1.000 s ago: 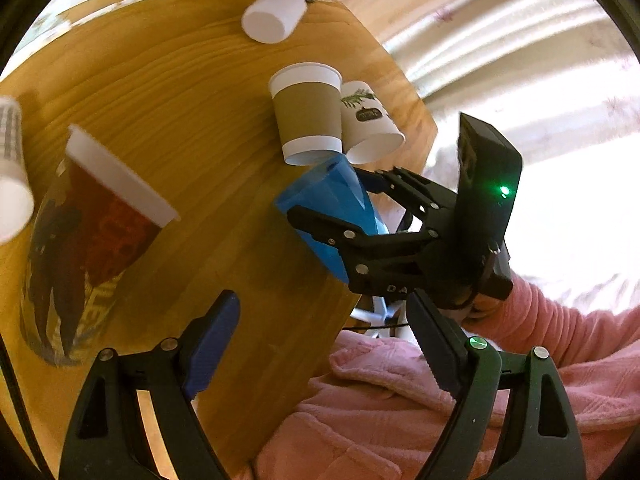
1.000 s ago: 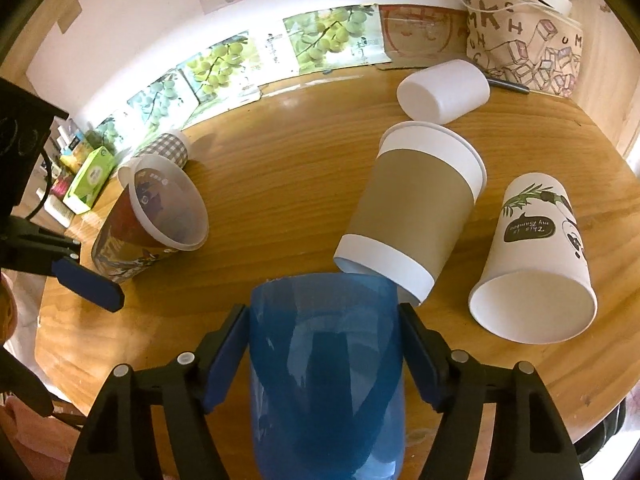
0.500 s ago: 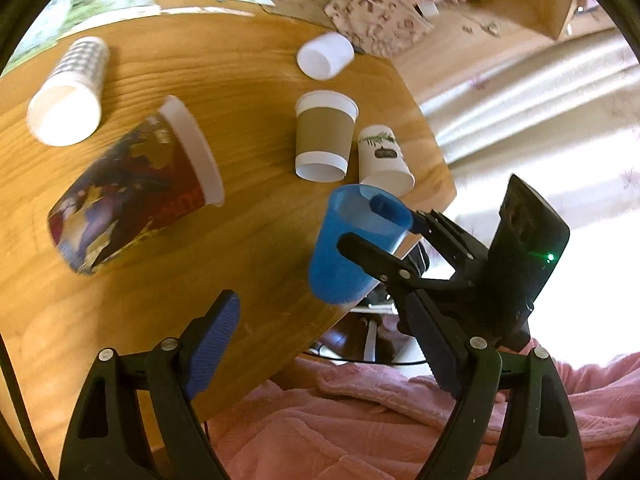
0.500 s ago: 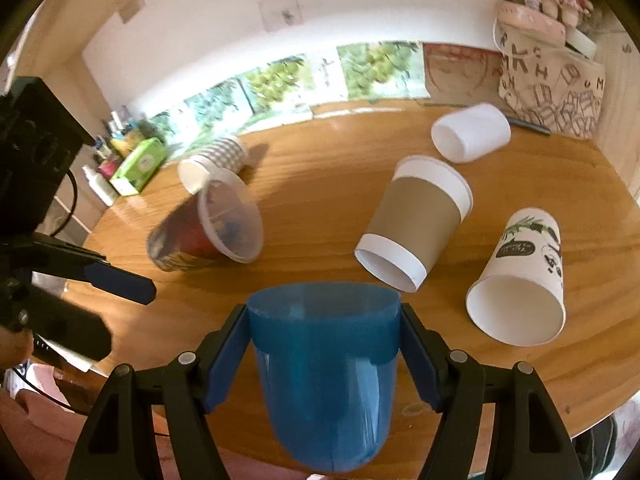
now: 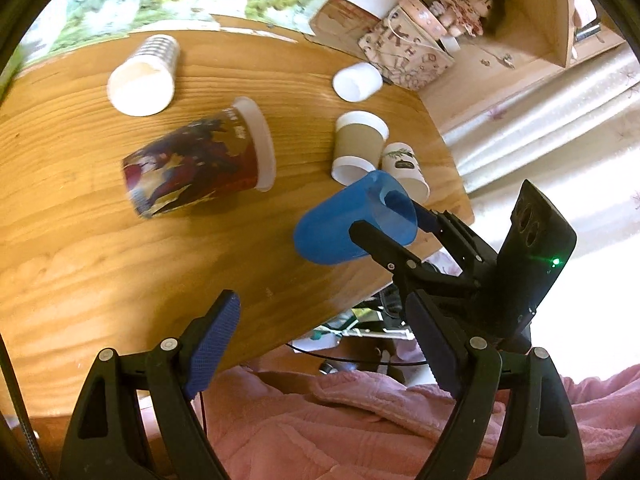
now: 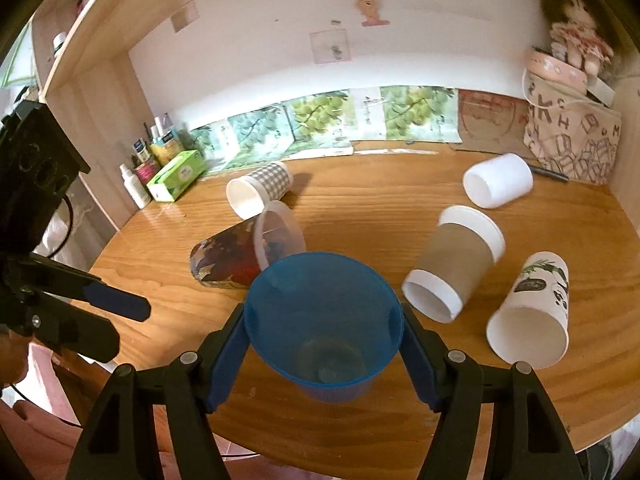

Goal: Flip cup upright
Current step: 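Rotate the held blue cup upright with the right gripper above the desk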

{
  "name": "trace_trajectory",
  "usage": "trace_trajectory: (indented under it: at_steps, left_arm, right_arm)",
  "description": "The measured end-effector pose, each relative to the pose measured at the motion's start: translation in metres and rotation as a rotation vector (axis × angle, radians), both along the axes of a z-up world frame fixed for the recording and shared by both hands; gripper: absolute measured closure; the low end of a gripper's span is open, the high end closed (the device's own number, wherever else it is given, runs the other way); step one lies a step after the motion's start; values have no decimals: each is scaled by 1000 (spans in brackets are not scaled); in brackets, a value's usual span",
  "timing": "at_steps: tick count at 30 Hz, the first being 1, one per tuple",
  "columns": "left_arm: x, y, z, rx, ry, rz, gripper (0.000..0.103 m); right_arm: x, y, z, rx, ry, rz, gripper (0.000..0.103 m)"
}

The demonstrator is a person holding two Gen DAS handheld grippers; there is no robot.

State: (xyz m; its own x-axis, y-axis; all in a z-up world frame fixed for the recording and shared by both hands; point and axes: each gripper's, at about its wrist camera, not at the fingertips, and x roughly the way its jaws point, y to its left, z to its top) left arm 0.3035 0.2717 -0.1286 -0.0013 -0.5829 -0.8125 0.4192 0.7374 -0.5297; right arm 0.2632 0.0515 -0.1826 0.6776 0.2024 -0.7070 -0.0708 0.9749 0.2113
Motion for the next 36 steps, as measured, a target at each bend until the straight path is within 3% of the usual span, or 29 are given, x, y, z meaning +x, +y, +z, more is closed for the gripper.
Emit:
trace_trajectory:
  at_steps: [13,33,36]
  left_arm:
    - [-42,30,4,18,-83,191,16]
    - [-92,24,12,22,-154,324,16]
    - [-96,25,15,25,-162,338,16]
  right_arm:
    - [-25,37,-10,-131,-37,96,32]
    - [-58,48,-18,-220,-201,157,30]
    - [-58,48,-18,-217,-196,163,24]
